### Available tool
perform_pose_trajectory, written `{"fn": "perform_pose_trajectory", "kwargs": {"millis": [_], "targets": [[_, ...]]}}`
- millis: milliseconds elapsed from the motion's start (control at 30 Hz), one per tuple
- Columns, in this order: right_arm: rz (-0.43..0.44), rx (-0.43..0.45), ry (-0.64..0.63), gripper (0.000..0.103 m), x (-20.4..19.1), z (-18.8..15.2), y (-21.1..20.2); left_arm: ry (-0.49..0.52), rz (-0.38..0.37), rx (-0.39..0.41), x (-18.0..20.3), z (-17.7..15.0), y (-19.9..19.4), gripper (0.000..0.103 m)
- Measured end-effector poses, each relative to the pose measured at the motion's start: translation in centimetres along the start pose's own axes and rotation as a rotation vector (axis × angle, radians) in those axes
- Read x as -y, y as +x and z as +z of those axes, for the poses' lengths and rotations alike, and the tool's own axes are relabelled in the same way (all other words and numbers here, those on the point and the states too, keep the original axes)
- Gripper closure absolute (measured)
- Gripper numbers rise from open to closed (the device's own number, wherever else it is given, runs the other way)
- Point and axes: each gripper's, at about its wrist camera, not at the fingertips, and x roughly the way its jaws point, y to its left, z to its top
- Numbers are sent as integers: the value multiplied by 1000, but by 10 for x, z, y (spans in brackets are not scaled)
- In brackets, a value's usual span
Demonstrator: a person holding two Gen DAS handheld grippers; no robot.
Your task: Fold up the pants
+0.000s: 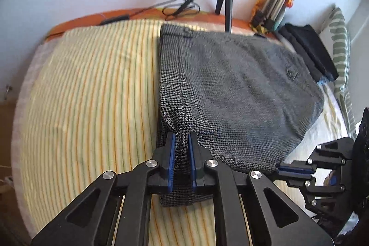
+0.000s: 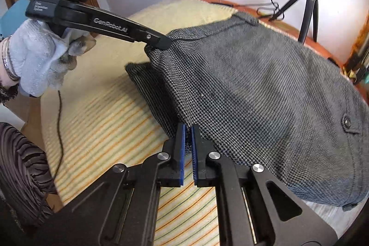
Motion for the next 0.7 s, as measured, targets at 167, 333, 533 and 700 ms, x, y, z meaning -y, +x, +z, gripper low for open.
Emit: {"fn": "perform_pose_trajectory", "kwargs": {"millis": [167, 333, 533, 700], "targets": [[65, 10, -25, 101, -3, 0, -22, 39, 20, 11, 6, -11, -22, 94], [69, -51, 9, 101, 3, -15, 5, 25, 64, -44, 0, -27, 4, 93], [84, -34, 87, 101, 13, -29, -5, 84, 157, -22, 3, -25, -1, 75], [32, 35, 319, 79, 65, -61, -48, 132, 248, 72, 12, -12, -23, 63]]}}
